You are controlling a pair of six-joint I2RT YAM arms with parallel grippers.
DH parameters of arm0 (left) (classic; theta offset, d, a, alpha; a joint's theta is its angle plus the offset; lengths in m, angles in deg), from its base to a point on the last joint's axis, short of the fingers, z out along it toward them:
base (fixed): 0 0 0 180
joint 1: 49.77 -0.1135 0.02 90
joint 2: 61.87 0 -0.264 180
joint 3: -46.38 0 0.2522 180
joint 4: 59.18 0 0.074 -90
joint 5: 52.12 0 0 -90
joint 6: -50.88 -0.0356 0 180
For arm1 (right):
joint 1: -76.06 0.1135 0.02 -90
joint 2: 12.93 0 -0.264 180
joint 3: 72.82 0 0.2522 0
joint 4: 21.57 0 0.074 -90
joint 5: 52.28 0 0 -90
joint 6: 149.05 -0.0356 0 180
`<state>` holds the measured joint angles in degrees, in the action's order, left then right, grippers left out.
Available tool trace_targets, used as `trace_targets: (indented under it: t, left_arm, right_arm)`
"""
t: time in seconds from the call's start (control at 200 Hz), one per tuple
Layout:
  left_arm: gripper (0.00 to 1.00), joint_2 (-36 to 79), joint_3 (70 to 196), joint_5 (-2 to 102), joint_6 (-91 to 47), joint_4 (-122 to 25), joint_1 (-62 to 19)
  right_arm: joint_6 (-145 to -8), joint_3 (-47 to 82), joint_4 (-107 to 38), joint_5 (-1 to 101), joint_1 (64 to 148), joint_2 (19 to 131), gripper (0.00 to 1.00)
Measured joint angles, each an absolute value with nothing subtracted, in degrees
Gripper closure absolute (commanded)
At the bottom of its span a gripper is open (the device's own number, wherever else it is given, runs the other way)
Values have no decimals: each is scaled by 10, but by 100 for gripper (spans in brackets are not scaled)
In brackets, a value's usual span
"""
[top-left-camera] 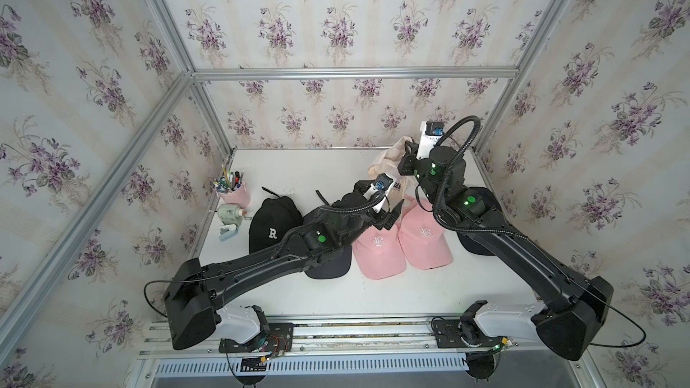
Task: Open the adjustable buckle of the baseball cap
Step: Pull the adjustable strap on the baseball cap, then place the baseball cap at the center of the board.
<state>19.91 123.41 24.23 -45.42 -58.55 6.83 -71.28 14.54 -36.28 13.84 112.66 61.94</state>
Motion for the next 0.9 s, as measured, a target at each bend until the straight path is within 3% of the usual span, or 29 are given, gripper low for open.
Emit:
trace_targets:
  t: [0.27, 0.36, 0.455, 0.545, 0.629, 0.754, 0.899]
  left_arm:
    - [15, 302, 1291, 220, -444, -604, 67]
    - [31, 317, 1304, 211, -438, -594, 60]
    - [62, 322, 1305, 212, -423, -587, 43]
    - [80, 324, 1304, 223, -417, -578, 30]
    - [92, 324, 1304, 246, -416, -574, 22]
    - [100, 324, 1306, 293, -417, -564, 5]
    - [100, 327, 1310, 350, -407, -558, -43]
  right_arm:
    - [-741, 166, -368, 109, 1141, 628, 100]
    - [-745, 167, -368, 99, 1142, 626, 100]
    - [-746, 166, -368, 100, 1143, 624, 100]
    - [-745, 161, -368, 103, 1143, 624, 100]
    - [-745, 155, -362, 105, 1142, 626, 79]
    - [-741, 149, -347, 128, 1129, 628, 49]
    - [-736, 132, -337, 154, 1102, 616, 31]
